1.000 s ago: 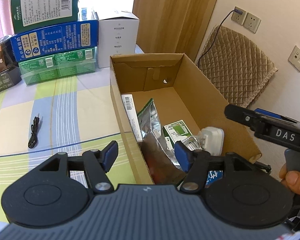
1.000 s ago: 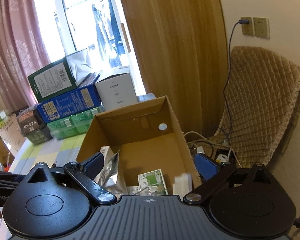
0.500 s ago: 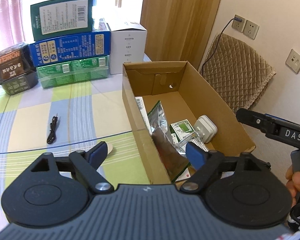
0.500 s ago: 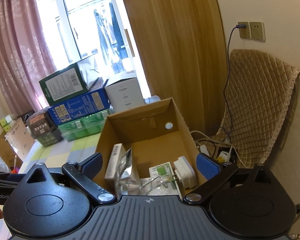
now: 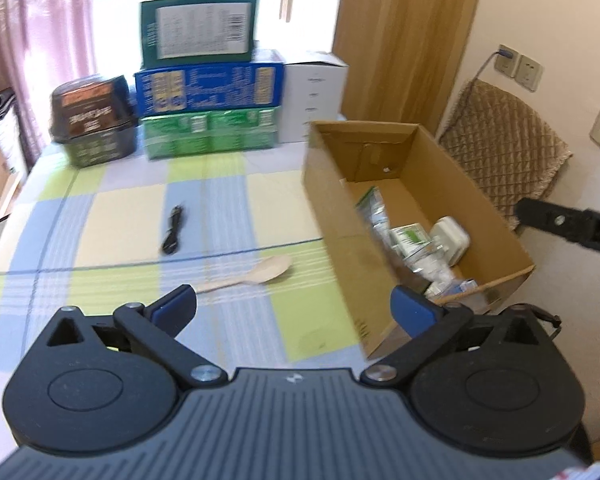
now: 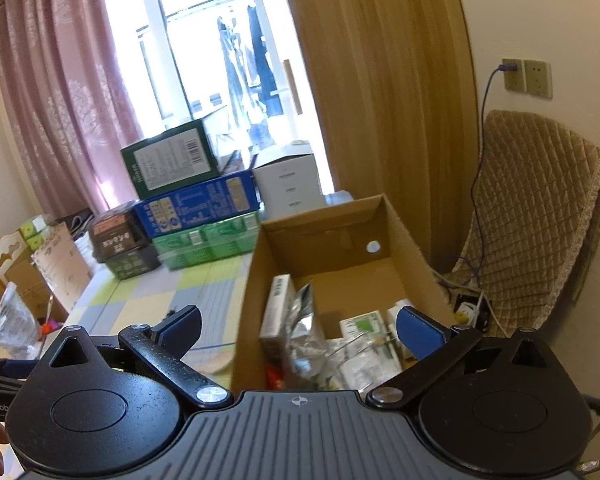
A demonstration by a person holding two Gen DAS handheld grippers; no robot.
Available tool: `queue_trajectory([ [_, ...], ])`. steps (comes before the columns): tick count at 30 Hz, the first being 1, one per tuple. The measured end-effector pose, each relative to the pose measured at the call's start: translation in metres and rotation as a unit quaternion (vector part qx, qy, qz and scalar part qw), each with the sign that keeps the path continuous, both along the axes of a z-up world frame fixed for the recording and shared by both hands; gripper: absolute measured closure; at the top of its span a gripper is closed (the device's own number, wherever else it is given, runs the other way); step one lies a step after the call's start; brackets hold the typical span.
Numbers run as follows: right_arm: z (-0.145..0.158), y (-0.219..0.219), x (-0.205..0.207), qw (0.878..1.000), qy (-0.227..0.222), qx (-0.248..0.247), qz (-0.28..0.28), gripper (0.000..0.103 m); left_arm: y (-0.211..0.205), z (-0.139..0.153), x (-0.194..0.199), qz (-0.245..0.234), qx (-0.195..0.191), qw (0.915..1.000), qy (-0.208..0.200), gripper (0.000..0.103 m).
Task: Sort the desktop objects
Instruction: 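Withdraw both tools from the cardboard box back over the table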
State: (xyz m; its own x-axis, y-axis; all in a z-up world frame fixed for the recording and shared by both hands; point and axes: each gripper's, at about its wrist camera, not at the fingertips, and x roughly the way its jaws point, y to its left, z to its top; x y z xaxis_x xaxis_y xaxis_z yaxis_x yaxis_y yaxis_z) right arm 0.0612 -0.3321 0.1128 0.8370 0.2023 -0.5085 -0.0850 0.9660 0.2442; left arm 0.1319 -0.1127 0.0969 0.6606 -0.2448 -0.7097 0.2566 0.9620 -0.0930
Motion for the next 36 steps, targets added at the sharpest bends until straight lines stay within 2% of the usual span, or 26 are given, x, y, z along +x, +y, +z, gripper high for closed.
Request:
queue_trajectory([
  [15, -0.012, 0.054, -0.024, 0.998, 0.012, 0.0, 0.055, 0.002, 0.094, -0.004, -0.038, 0.076, 0.021, 0.9969, -0.001, 0.001],
  [26, -0.018, 0.082, -0.025, 0.996, 0.014, -0.016, 0.091, 0.002, 0.117, -0.01, -0.049, 0.09, 0.02, 0.9957, 0.004, 0.001],
  [36, -0.026, 0.105, -0.016, 0.989, 0.009, -0.056, 0.135, 0.002, 0.13, -0.019, -0.043, 0.091, 0.026, 0.9955, 0.01, 0.001],
])
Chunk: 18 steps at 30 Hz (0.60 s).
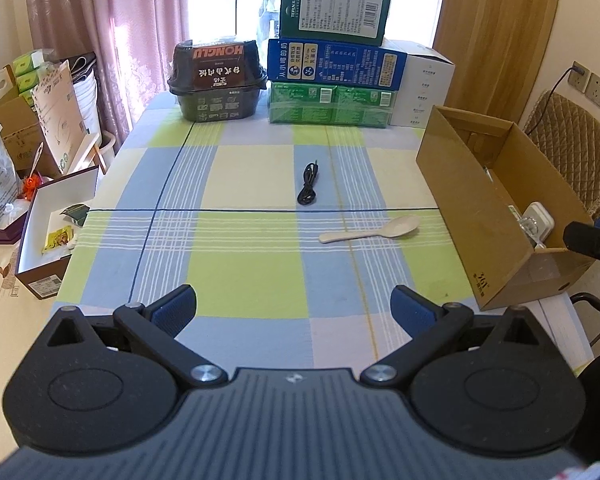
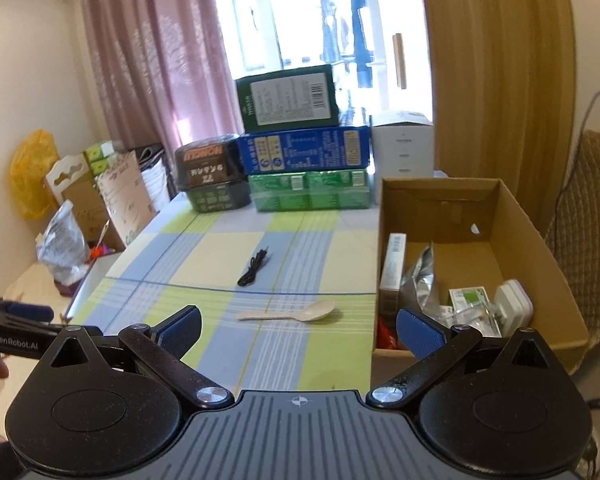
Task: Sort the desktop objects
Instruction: 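Withdraw both tools from the cardboard box back over the table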
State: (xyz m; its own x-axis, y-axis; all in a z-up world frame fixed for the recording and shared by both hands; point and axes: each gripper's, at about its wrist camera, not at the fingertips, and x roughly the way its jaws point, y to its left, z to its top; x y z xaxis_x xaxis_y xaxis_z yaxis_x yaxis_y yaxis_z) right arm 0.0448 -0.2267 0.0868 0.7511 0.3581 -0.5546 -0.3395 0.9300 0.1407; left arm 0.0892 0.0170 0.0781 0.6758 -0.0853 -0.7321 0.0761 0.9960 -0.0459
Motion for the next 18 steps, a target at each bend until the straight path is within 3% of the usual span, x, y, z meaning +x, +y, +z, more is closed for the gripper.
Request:
queue_trajectory([
  [10, -0.024, 0.031, 0.017, 0.996, -0.012, -0.062, 0.067, 0.002, 0.01, -0.017, 0.024, -0.01, 0.009, 0.9998, 0.013, 0.001],
  [18, -0.061, 0.056, 0.046, 0.988, -0.005, -0.107, 0.111, 0.002, 0.017, -0.038, 0.06, -0.016, 0.013, 0.9995, 0.024, 0.002],
])
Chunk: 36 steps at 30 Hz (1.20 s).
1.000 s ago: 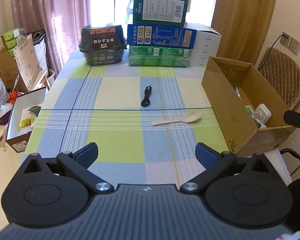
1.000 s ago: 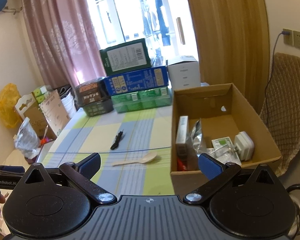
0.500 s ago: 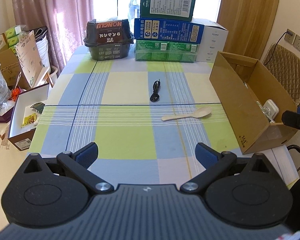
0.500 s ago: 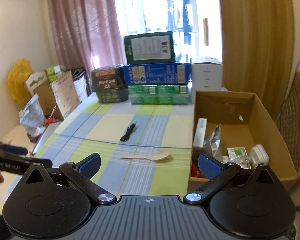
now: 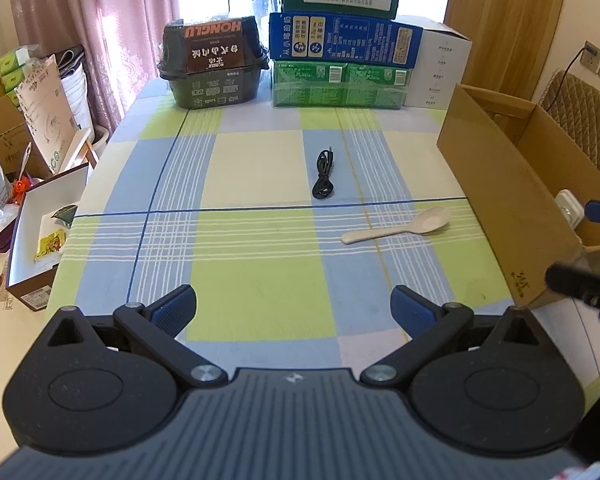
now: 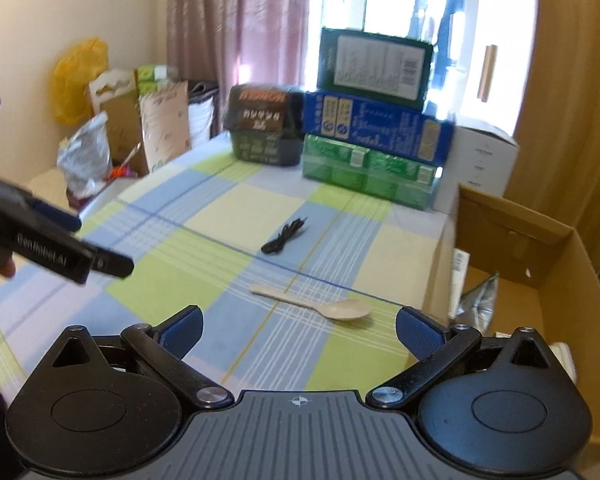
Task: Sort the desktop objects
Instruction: 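Withdraw both tools from the cardboard box back over the table, then move the right tool to the wooden spoon and grasp its handle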
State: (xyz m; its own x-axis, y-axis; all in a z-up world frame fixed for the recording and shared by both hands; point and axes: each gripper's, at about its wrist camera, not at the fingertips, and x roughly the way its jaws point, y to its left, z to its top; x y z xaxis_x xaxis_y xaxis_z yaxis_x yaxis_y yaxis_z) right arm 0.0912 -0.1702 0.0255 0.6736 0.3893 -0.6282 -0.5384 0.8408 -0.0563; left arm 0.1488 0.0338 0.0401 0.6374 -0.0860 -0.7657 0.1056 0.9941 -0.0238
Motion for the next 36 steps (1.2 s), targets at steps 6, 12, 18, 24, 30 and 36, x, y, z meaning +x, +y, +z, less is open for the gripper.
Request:
queue_trajectory([
  [6, -0.03, 0.012, 0.028, 1.0, 0.018, -0.009, 0.002, 0.01, 0.004, -0.019, 0.029, -0.004, 0.003, 1.0, 0.004, 0.002],
  [12, -0.056, 0.023, 0.054, 0.999, 0.036, -0.02, -0.004, 0.02, 0.007, -0.036, 0.054, -0.006, 0.0, 1.0, 0.004, 0.002],
  [18, -0.074, 0.026, 0.077, 0.998, 0.048, -0.022, -0.033, 0.029, 0.007, -0.052, 0.073, -0.001, -0.009, 1.0, 0.0, 0.002],
  [24, -0.088, 0.024, 0.095, 0.995, 0.073, -0.012, -0.069, 0.033, 0.004, -0.066, 0.087, 0.004, -0.01, 0.9999, -0.005, 0.002],
  [30, -0.103, 0.02, 0.114, 0.989, 0.11, 0.017, -0.099, 0.033, 0.004, -0.08, 0.095, 0.005, -0.013, 0.9999, 0.002, 0.002],
  [36, -0.111, 0.017, 0.133, 0.982, 0.134, 0.063, -0.114, 0.033, 0.011, -0.088, 0.097, 0.016, -0.019, 0.9997, 0.008, 0.002],
])
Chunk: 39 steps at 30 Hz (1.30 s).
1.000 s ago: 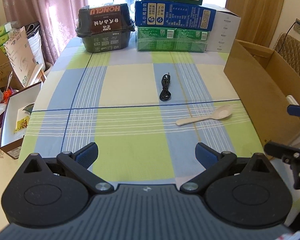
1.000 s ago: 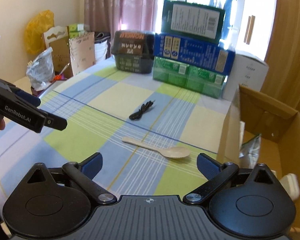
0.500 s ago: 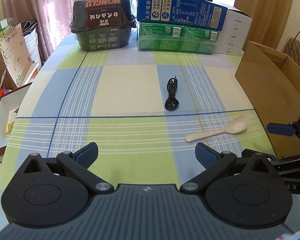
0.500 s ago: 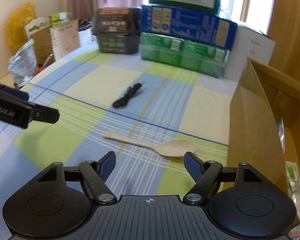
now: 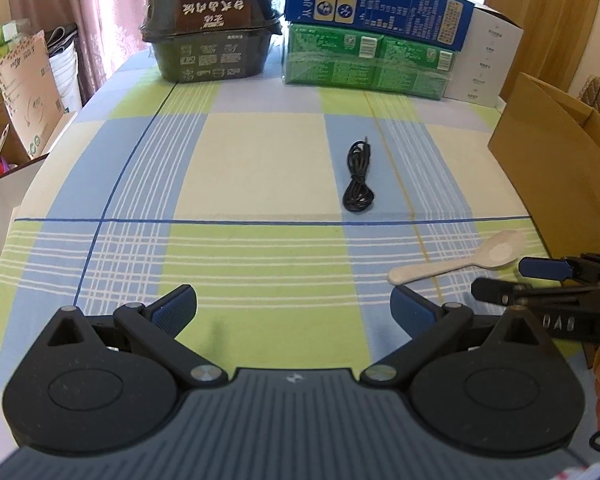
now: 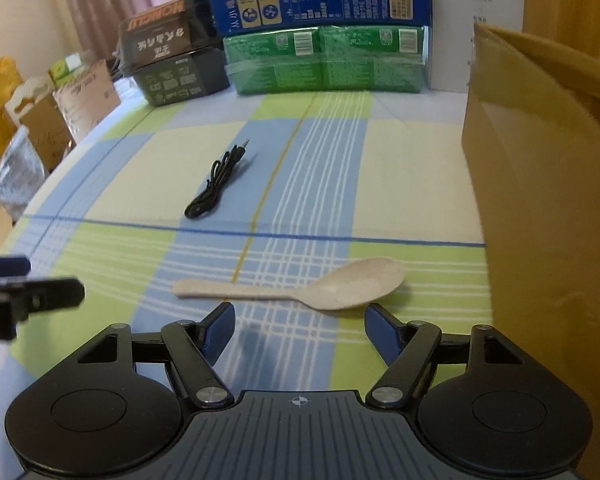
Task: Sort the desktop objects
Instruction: 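Move the right tool to the wooden spoon and grasp its handle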
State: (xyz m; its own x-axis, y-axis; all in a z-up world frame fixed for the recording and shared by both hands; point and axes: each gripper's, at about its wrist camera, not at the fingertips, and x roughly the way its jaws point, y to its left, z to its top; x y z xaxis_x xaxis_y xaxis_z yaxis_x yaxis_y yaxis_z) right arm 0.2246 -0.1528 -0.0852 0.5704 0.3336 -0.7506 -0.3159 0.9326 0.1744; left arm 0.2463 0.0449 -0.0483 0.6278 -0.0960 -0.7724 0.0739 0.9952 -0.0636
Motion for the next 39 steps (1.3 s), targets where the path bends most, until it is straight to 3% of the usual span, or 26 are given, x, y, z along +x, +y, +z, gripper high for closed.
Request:
queue_trajectory([
  [12, -0.009, 0.006, 0.027, 0.997, -0.033, 0.029, -0.057, 0.033, 0.003, -0.005, 0.003, 0.001, 0.0, 1.0, 0.0, 0.002],
  [17, -0.011, 0.011, 0.033, 0.996, -0.053, 0.012, -0.074, 0.034, 0.004, -0.005, 0.003, 0.003, 0.002, 1.0, -0.001, 0.002],
  [18, -0.012, 0.012, 0.033, 0.996, -0.057, 0.008, -0.075, 0.038, 0.004, -0.005, 0.003, 0.003, 0.001, 1.0, -0.002, 0.002],
  [20, -0.013, 0.012, 0.034, 0.995, -0.065, -0.002, -0.078, 0.06, 0.005, -0.005, 0.002, 0.003, -0.001, 1.0, -0.002, 0.002],
  [21, -0.013, 0.011, 0.035, 0.995, -0.065, -0.001, -0.08, 0.064, 0.005, -0.005, 0.002, 0.003, -0.001, 1.0, -0.001, 0.002],
  [23, -0.014, 0.01, 0.037, 0.995, -0.067, 0.0, -0.079, 0.085, 0.005, -0.004, 0.002, 0.002, -0.001, 1.0, -0.001, 0.002],
  [31, -0.002, 0.02, 0.057, 0.993, -0.104, 0.003, -0.053, 0.095, 0.004, -0.005, 0.003, 0.001, -0.007, 1.0, -0.002, 0.002],
  [36, -0.001, 0.026, 0.074, 0.994, -0.105, 0.013, -0.038, 0.091, 0.005, -0.006, 0.004, 0.005, -0.007, 1.0, -0.003, 0.002],
  [37, -0.002, 0.026, 0.073, 0.994, -0.104, 0.014, -0.039, 0.074, 0.005, -0.006, 0.005, 0.006, -0.006, 1.0, -0.003, 0.002],
  [38, -0.004, 0.026, 0.07, 0.994, -0.105, 0.013, -0.038, 0.046, 0.005, -0.006, 0.006, 0.006, -0.005, 1.0, -0.003, 0.002],
  [39, -0.007, 0.027, 0.065, 0.993, -0.108, 0.01, -0.036, 0.036, 0.005, -0.006, 0.007, 0.005, -0.005, 1.0, -0.004, 0.002],
])
